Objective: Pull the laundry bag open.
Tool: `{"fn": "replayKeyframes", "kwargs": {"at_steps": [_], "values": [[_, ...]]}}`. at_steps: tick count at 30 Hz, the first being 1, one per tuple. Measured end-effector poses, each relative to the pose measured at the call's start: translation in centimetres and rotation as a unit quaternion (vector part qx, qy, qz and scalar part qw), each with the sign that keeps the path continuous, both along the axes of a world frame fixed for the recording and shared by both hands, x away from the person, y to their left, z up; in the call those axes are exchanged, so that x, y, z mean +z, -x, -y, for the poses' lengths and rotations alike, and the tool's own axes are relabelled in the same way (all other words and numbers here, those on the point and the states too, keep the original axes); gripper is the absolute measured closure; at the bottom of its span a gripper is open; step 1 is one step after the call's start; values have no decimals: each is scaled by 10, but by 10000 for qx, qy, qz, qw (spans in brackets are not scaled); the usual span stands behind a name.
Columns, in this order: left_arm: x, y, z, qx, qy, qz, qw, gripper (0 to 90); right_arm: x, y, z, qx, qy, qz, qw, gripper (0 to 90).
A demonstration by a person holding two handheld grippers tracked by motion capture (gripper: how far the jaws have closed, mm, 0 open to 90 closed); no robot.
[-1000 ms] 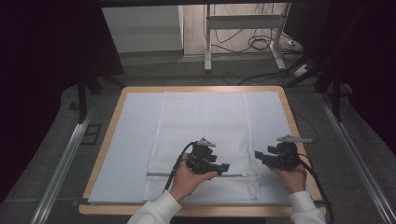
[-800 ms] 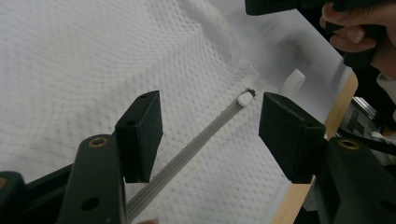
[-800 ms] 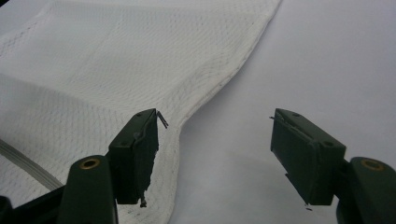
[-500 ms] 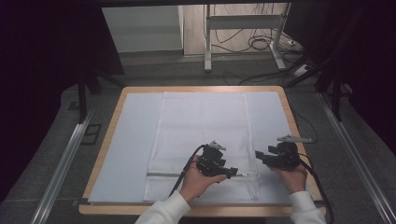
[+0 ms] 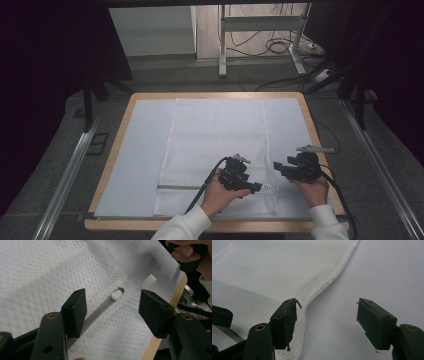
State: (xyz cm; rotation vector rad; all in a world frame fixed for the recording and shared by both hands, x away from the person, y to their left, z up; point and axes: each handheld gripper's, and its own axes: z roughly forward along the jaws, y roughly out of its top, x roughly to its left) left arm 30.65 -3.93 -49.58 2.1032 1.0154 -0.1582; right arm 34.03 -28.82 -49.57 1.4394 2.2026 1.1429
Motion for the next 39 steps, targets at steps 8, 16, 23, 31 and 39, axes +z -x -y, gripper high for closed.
{"fn": "replayKeyframes", "kwargs": {"at_steps": [8, 16, 23, 31, 39], "values": [[-4, -1, 9, -74, 16, -131, 9999, 408, 0, 0, 0, -7, 3, 5, 10000, 316], [-7, -2, 17, -134, -11, -175, 9998, 410, -1, -1, 0, -23, 36, 8, 10000, 316], [-12, -4, 24, -193, -33, -279, 9994, 415, -1, 0, 0, -26, 48, 0, 10000, 315], [-16, -5, 28, -201, -11, -396, 9990, 453, -1, -1, 0, -42, 72, 13, 10000, 316], [-19, -8, 30, -178, 55, -468, 9987, 527, -1, -1, 0, -56, 85, 12, 9999, 316]]}}
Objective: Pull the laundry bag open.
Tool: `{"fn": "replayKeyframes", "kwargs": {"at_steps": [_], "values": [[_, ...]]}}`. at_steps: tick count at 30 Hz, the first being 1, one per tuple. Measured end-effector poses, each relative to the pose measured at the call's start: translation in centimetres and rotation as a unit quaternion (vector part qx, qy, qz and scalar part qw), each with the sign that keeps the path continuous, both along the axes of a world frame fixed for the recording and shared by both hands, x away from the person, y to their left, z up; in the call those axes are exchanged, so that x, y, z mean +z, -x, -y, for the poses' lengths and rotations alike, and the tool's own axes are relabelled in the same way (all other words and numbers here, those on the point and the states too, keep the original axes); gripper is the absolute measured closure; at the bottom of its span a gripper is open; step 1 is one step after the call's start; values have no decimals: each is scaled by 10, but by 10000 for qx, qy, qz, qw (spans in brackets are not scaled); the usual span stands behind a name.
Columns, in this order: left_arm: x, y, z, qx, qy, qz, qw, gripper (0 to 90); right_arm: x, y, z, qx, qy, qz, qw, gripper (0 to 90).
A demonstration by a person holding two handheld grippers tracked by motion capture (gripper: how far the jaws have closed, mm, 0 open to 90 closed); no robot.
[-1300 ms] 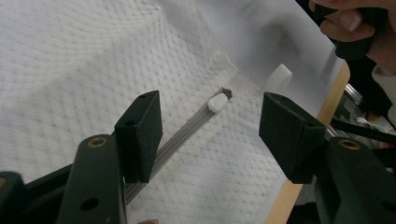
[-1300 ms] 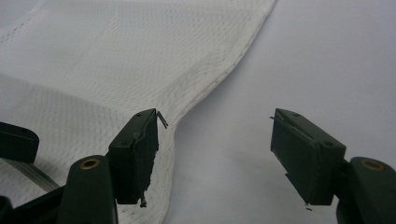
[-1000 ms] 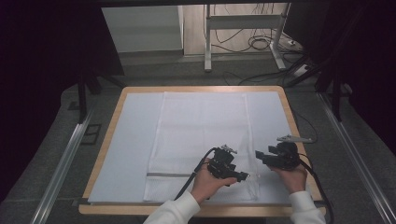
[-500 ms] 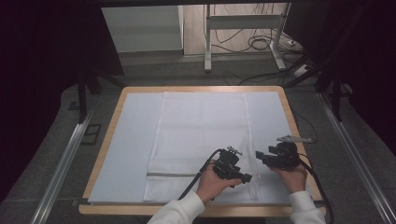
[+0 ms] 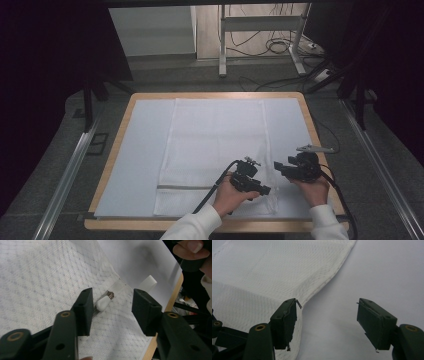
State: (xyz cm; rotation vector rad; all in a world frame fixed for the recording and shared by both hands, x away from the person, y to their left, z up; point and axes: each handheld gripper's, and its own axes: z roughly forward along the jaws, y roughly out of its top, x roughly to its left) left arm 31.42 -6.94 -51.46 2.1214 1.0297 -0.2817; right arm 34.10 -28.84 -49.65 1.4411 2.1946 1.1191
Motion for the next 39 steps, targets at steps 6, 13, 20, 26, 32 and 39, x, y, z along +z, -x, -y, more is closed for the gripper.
{"fn": "replayKeyframes", "kwargs": {"at_steps": [6, 13, 20, 26, 32, 39], "values": [[-1, 1, -2, -43, 69, -65, 9999, 564, 0, 0, 1, -14, -2, 4, 10000, 316], [-5, 2, -5, -100, 83, -187, 9997, 575, 0, 0, 1, -19, 13, 7, 10000, 316], [-7, -1, -1, -62, 128, -234, 9996, 605, 0, 0, 1, -25, 16, -1, 10000, 316], [-8, 0, 5, -34, 75, -141, 9999, 668, 0, 0, 1, -22, 27, 1, 10000, 316], [-10, -3, 6, 7, 45, -81, 10000, 784, 0, 0, 1, -19, 33, -3, 10000, 316], [-11, -3, 6, -10, 15, 2, 10000, 851, -1, -1, 1, -28, 76, -12, 10000, 316]]}}
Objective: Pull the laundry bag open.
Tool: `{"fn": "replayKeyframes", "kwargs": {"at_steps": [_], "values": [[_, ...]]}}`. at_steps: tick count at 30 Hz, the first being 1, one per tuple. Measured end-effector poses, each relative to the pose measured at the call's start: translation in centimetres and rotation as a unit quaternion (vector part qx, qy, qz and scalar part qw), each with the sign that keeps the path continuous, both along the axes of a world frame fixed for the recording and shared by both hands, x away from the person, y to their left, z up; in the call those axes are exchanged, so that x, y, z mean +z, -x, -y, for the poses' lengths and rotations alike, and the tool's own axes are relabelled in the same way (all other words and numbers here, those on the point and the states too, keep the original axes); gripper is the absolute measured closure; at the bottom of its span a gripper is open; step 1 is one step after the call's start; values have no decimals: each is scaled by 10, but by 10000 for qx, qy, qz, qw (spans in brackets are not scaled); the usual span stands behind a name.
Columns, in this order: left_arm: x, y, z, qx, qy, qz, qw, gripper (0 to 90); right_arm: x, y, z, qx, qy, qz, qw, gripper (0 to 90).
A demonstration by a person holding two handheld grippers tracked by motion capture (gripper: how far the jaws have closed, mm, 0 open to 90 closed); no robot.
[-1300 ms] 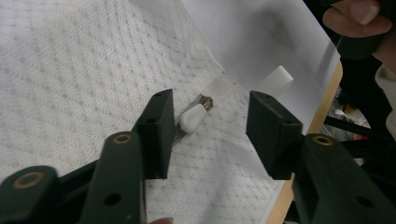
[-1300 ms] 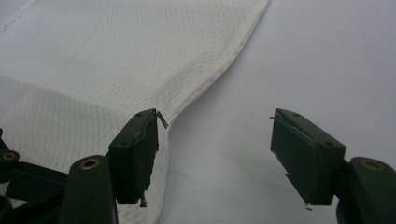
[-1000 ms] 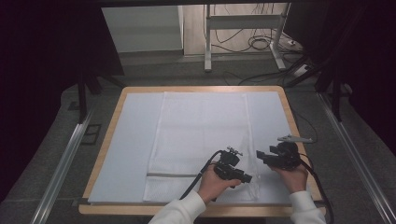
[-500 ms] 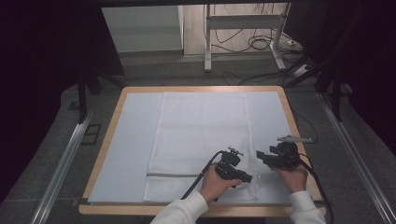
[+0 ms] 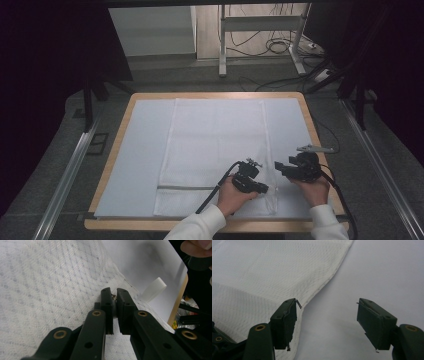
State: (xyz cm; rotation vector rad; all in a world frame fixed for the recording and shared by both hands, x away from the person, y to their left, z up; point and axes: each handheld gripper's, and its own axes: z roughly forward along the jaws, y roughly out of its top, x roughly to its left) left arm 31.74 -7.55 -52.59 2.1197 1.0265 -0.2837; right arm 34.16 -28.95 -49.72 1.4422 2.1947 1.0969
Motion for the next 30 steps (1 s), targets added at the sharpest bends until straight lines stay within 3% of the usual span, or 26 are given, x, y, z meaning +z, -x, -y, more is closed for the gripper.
{"fn": "replayKeyframes", "kwargs": {"at_steps": [18, 30], "values": [[3, 1, -6, -61, 22, 130, 9999, 865, 2, 1, 6, -57, -48, 10, 10000, 310], [6, 1, -10, -30, 101, 158, 9998, 867, 11, 7, 10, 12, -410, -265, 9988, 307]]}}
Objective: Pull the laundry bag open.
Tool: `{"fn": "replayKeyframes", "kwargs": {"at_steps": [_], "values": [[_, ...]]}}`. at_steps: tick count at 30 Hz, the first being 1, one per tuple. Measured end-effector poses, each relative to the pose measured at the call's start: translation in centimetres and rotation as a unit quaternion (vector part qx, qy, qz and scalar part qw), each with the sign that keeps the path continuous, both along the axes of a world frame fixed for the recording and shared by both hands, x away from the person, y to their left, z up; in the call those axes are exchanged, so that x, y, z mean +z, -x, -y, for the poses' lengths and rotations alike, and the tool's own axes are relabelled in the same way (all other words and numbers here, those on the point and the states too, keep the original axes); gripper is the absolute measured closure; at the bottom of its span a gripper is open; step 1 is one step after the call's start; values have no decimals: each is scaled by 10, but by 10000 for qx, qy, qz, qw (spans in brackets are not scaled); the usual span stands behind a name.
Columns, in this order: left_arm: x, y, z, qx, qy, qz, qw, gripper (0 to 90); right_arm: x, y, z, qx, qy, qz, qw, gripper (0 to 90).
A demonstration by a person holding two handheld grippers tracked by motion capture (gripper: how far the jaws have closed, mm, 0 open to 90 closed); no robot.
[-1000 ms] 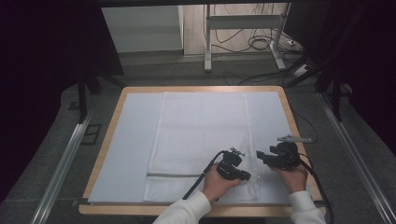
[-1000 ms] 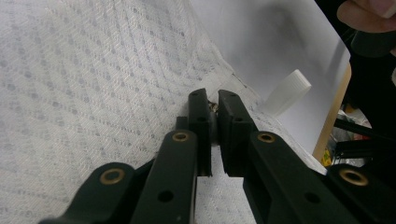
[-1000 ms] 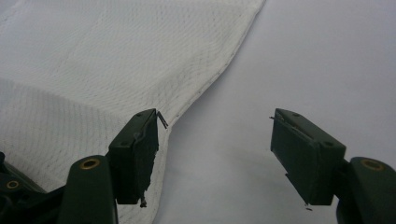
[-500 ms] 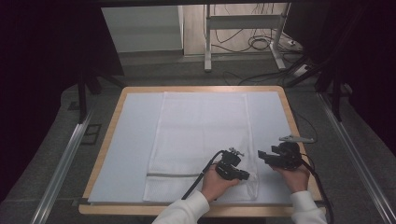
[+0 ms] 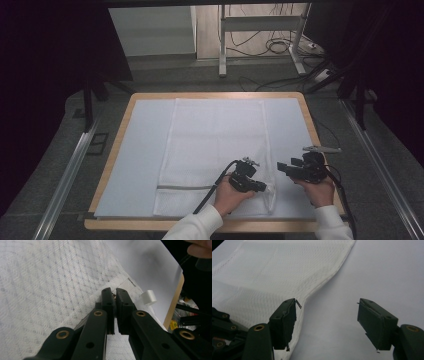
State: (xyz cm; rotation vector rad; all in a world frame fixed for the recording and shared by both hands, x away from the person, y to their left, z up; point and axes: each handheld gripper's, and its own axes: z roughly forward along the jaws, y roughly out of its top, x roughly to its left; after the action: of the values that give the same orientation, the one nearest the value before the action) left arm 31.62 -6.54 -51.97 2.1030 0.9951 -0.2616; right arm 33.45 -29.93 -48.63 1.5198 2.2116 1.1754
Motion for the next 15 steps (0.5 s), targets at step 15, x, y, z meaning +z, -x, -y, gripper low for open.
{"fn": "replayKeyframes", "kwargs": {"at_steps": [15], "values": [[3, 2, -6, 32, 110, 65, 9999, 867, -4, 1, -7, 204, -124, -367, 9990, 294]]}}
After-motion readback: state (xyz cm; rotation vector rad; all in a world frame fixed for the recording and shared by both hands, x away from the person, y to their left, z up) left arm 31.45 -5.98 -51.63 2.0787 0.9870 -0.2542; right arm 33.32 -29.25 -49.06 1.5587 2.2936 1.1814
